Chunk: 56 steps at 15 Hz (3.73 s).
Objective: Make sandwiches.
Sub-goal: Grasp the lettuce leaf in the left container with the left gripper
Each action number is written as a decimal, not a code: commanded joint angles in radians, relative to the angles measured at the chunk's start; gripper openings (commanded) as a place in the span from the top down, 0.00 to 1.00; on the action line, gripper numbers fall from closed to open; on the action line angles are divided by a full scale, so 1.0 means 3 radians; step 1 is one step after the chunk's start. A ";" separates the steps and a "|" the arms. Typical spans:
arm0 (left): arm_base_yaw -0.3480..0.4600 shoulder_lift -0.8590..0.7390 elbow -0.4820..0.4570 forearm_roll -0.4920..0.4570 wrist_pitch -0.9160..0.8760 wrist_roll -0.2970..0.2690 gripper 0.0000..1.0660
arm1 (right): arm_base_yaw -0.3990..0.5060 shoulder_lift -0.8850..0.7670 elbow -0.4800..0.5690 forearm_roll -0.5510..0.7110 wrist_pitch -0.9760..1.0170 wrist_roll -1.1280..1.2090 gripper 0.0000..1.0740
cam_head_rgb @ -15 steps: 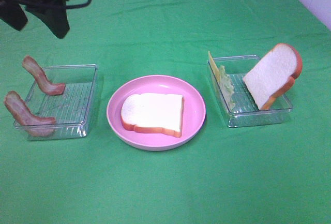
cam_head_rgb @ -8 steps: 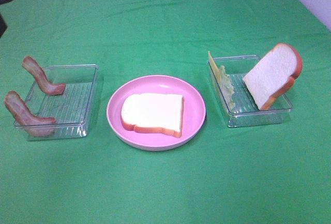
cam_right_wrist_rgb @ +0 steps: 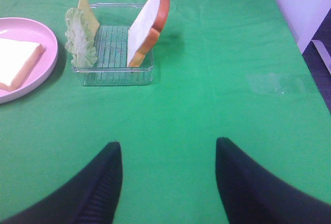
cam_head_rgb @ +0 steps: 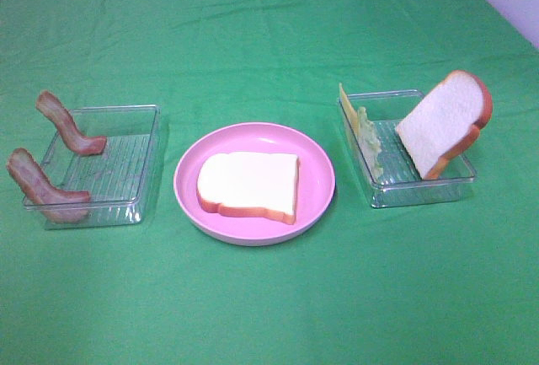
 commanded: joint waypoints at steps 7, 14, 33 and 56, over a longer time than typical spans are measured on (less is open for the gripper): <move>-0.0010 -0.2017 0.0760 0.0027 -0.0347 0.0180 0.36 | -0.0020 -0.0037 -0.0010 0.0027 -0.0053 -0.0017 0.51; -0.0010 -0.2177 0.0870 0.0027 -0.0533 0.0190 0.36 | -0.0020 0.1030 -0.0083 0.0497 -0.1243 -0.0017 0.51; -0.0010 -0.2177 0.0870 0.0027 -0.0533 0.0190 0.36 | 0.0577 0.5403 -0.2883 0.0973 -0.0240 -0.0097 0.54; -0.0010 -0.2177 0.0870 0.0027 -0.0533 0.0190 0.36 | 0.1217 0.7290 -0.4110 0.0050 0.0383 0.0953 0.73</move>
